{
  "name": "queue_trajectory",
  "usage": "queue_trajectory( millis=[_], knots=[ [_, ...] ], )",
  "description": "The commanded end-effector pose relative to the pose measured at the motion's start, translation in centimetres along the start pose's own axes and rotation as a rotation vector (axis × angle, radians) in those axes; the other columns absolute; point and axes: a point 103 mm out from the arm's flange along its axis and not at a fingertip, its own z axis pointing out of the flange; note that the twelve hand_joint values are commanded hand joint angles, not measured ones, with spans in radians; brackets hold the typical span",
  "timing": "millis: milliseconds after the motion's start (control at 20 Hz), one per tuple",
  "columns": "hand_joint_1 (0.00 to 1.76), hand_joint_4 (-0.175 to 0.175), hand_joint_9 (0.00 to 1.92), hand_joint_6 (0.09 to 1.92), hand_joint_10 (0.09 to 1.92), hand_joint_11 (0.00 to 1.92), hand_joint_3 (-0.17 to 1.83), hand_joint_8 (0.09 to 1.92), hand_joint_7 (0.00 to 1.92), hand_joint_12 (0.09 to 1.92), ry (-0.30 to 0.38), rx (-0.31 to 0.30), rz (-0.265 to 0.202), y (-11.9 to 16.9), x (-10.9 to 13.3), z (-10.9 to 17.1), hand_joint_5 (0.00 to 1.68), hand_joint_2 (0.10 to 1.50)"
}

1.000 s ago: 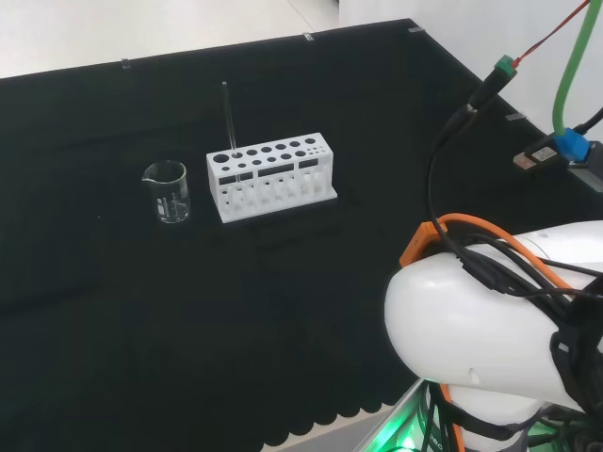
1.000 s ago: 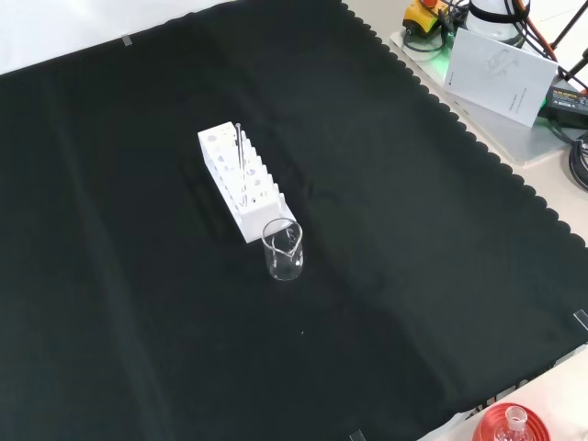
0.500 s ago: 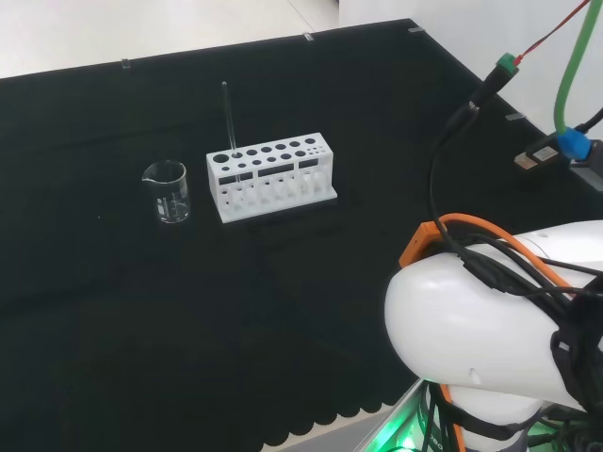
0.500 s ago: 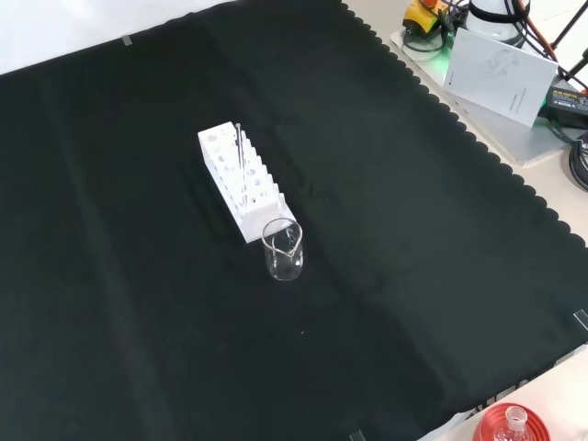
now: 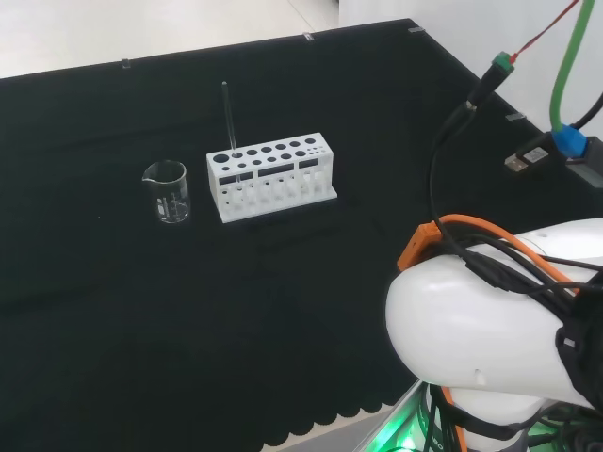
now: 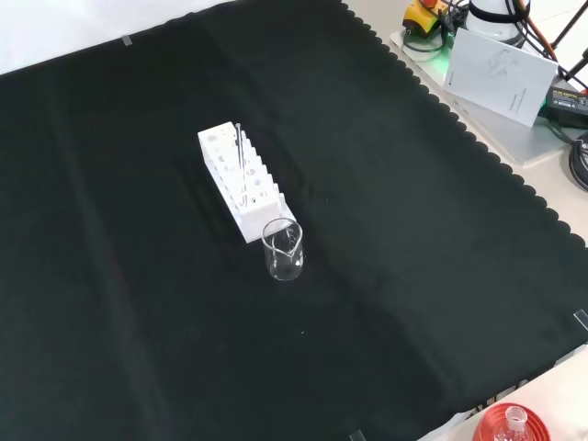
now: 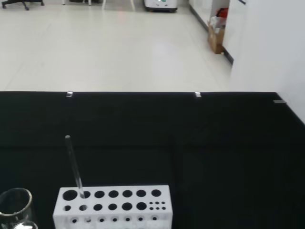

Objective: Take the glass rod from the white test tube rack.

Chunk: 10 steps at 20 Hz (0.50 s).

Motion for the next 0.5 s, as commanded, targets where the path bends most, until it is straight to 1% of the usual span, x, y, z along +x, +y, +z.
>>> queue_trajectory(
  millis=[50, 200, 300, 350, 500],
  knots=[
    [0.76, -0.159, 0.58, 0.12, 0.74, 0.34, -0.17, 0.77, 0.49, 1.33, 0.035, 0.013, -0.047, 2.2, 1.2, 1.5, 0.47, 1.15],
    [0.78, -0.155, 0.61, 0.14, 0.73, 0.36, -0.17, 0.76, 0.52, 1.32, 0.055, 0.013, -0.065, 3.2, 1.7, 2.1, 0.49, 1.13],
    [0.81, -0.152, 0.65, 0.18, 0.72, 0.4, -0.17, 0.75, 0.57, 1.3, 0.067, -0.005, -0.079, 3.7, 2.0, 2.4, 0.51, 1.12],
    [0.83, -0.153, 0.68, 0.25, 0.7, 0.44, -0.17, 0.73, 0.6, 1.3, 0.075, -0.011, -0.086, 4.0, 2.1, 2.5, 0.53, 1.11],
    [0.88, -0.161, 0.81, 0.56, 0.65, 0.57, -0.17, 0.69, 0.74, 1.26, 0.098, -0.002, -0.103, 4.8, 2.5, 3.2, 0.55, 1.09]
  ],
)
